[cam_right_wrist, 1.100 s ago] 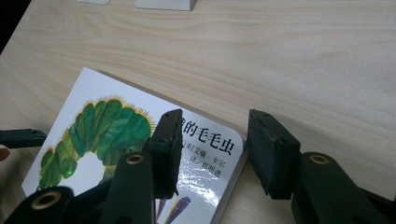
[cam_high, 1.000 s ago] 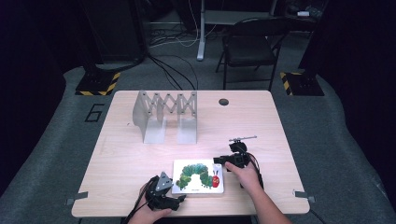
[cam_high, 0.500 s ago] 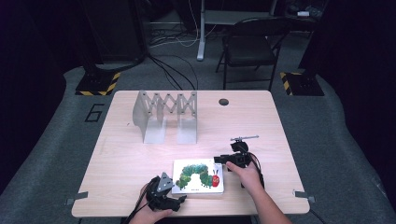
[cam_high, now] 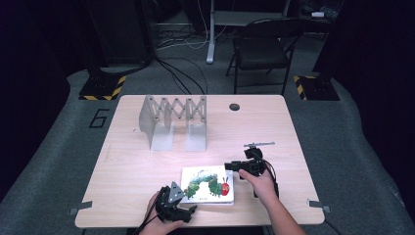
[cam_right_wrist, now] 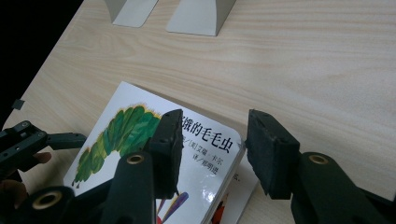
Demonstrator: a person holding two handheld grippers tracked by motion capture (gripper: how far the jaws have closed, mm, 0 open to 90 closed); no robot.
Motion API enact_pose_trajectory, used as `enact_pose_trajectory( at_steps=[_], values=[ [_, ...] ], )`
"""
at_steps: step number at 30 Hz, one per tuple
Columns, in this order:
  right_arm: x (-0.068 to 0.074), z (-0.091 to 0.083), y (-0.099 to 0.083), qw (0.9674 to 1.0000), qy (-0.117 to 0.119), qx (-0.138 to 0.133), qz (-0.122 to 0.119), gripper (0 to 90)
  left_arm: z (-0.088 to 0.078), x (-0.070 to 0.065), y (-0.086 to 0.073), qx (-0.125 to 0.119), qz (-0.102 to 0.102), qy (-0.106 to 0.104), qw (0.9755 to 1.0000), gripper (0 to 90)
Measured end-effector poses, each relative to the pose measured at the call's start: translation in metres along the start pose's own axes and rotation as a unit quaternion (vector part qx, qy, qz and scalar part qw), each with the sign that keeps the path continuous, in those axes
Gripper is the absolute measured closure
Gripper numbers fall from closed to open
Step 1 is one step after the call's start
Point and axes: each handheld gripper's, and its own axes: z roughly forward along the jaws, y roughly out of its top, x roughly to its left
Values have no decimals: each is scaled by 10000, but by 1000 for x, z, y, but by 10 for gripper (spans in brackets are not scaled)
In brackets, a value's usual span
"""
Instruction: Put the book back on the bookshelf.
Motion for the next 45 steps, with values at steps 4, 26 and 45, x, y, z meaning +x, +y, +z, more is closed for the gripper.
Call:
enact_pose_trajectory(
  at_steps=[4,26,45],
  values=[
    [3,-4,0,10000,38,-41,-2,566,2,-3,0,-23,-68,133,9999,86],
    [11,-4,-1,9998,199,2,-97,573,-1,-9,1,-59,-5,586,9983,90],
    [12,-4,0,9998,187,-5,-99,576,-3,-15,3,-88,410,725,9965,134]
  ],
)
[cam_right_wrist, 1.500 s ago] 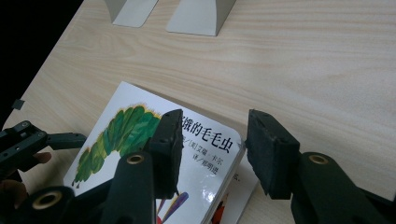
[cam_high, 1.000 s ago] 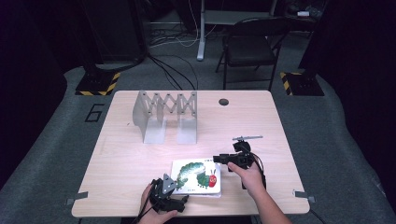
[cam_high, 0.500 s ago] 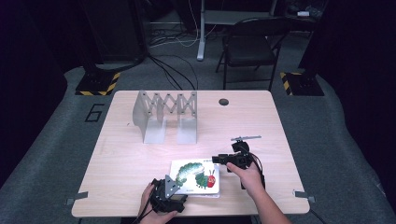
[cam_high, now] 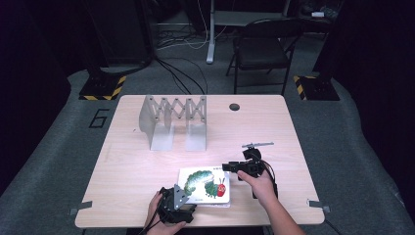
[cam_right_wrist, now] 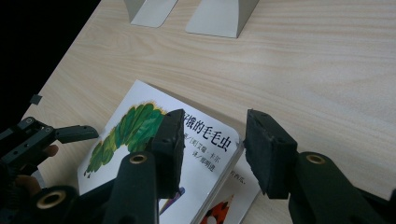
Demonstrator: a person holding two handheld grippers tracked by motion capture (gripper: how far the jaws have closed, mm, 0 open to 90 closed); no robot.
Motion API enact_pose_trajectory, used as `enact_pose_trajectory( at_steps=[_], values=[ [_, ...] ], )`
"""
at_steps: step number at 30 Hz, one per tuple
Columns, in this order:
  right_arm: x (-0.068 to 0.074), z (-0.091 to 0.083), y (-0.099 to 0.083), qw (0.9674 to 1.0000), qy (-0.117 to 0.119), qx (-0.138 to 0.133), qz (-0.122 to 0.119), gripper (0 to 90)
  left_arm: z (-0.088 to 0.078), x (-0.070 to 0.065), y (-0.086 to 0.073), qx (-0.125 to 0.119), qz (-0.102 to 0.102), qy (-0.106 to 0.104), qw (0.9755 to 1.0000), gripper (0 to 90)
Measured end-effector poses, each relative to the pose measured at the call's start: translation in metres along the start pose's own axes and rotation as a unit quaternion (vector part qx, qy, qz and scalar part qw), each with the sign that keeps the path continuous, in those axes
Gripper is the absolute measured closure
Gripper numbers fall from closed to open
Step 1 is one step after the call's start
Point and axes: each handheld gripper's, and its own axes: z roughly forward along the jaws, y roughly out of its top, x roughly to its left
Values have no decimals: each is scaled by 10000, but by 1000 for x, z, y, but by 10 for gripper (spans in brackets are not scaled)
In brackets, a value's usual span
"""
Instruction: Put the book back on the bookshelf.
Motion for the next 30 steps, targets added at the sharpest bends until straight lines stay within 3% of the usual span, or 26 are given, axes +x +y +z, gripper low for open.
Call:
enact_pose_trajectory(
  at_steps=[12,17,24,25,30],
  values=[
    [0,0,0,10000,-13,5,-5,576,0,-1,0,-66,169,28,9998,143],
    [0,0,0,10000,-6,12,6,577,-1,-3,1,-100,394,61,9992,171],
    [-2,1,0,10000,-18,40,13,576,0,-3,0,-143,333,76,9993,178],
    [-2,2,0,10000,-17,42,13,574,-1,-2,0,-128,332,6,9994,178],
    [-4,5,-1,9999,-19,109,34,549,-1,-3,0,-129,341,77,9993,179]
  ],
)
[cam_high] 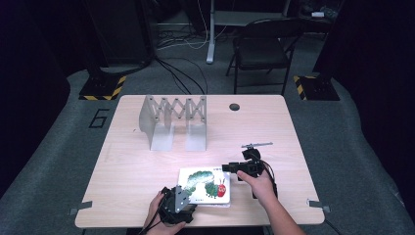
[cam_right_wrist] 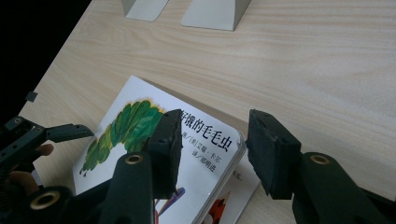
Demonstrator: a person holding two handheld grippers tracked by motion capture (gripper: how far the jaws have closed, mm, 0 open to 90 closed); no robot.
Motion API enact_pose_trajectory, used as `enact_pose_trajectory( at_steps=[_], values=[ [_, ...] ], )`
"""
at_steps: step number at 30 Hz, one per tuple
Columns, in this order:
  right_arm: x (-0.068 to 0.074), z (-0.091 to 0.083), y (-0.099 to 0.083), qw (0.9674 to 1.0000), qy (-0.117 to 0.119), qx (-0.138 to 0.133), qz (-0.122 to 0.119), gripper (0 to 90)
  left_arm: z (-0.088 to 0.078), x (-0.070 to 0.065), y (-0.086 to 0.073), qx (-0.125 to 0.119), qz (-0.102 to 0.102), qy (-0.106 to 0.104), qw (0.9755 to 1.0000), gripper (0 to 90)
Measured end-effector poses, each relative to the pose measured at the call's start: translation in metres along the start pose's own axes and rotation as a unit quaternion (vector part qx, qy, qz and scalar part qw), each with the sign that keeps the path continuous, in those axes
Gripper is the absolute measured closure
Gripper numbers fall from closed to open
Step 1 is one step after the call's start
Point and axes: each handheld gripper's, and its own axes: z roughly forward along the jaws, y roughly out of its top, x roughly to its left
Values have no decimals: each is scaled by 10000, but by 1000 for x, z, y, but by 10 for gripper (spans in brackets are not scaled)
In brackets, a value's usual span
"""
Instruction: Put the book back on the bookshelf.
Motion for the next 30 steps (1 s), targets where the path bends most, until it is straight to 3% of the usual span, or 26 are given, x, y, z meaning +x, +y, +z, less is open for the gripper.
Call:
enact_pose_trajectory(
  at_steps=[3,10,20,30],
  values=[
    [-2,3,0,10000,48,20,26,495,0,-1,0,9,-64,-2,10000,180],
    [-2,8,0,9999,18,89,71,482,1,-2,0,-23,-93,83,9999,179],
    [-5,13,0,9993,39,231,291,470,1,-2,1,-15,-93,41,9999,180],
    [-3,22,-1,9987,88,423,258,468,1,-2,0,-9,-78,42,10000,180]
  ],
)
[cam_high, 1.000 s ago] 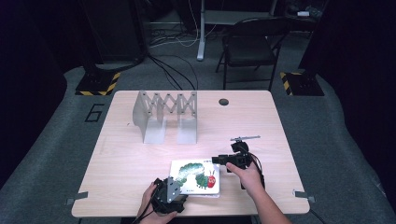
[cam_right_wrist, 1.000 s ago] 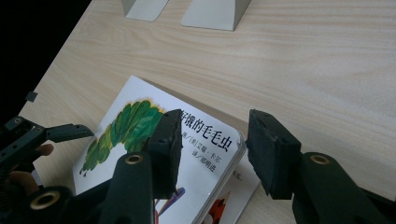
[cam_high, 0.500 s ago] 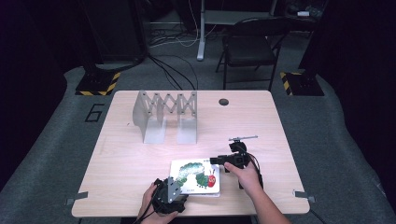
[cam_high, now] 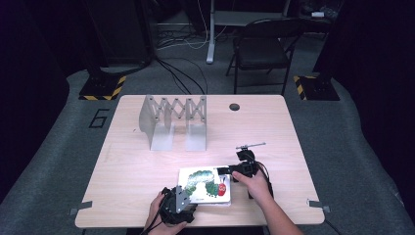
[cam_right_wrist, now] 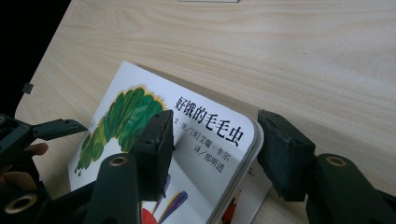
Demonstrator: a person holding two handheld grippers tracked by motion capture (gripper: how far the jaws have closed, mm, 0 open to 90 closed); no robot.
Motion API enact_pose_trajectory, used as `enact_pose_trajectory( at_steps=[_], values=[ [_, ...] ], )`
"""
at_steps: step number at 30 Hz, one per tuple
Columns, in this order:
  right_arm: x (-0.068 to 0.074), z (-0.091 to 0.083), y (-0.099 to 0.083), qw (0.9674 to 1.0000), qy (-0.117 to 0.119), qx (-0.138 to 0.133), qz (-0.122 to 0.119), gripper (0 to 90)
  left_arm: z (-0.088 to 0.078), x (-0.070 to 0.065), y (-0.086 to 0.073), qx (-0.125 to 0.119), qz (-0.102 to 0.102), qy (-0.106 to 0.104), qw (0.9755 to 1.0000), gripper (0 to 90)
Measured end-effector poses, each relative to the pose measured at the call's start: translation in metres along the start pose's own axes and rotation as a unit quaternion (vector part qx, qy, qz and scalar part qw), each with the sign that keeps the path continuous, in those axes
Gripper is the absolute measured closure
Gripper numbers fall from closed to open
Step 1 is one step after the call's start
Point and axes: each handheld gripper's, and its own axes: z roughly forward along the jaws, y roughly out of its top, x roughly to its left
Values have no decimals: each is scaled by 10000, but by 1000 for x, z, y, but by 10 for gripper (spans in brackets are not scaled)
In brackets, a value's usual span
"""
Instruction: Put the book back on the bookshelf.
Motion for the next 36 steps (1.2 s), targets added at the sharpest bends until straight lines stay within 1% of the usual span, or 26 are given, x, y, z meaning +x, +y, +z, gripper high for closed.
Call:
enact_pose_trajectory(
  at_steps=[2,3,7,15,23,24,26,27,28,33,35,36],
  values=[
    [0,1,0,10000,7,-3,-22,466,0,0,0,-3,-2,0,10000,180],
    [0,2,0,10000,28,22,27,466,0,0,0,-3,1,0,10000,180],
    [0,3,0,10000,66,45,55,465,0,0,0,-10,3,-1,10000,180],
    [2,2,0,10000,70,43,37,467,0,0,0,-14,8,-2,10000,179],
    [0,3,0,10000,55,38,47,487,0,0,0,-18,9,-1,10000,176],
    [0,4,0,9999,57,57,85,486,1,-1,0,-53,-12,55,10000,175],
    [-1,4,0,9999,50,67,72,485,1,-1,-1,-57,-3,66,10000,175],
    [-2,5,0,9999,59,72,114,484,1,-1,0,-39,26,-4,10000,175],
    [-3,5,0,9998,71,86,143,483,1,-1,0,-36,23,-2,10000,174],
    [-7,8,-1,9998,81,114,130,474,0,0,0,-52,89,-44,9999,171],
    [-10,10,-2,9998,85,153,120,471,0,0,1,-19,146,-57,9999,170],
    [-11,10,-2,9996,108,171,171,472,0,0,1,-19,146,-57,9999,170]
  ],
)
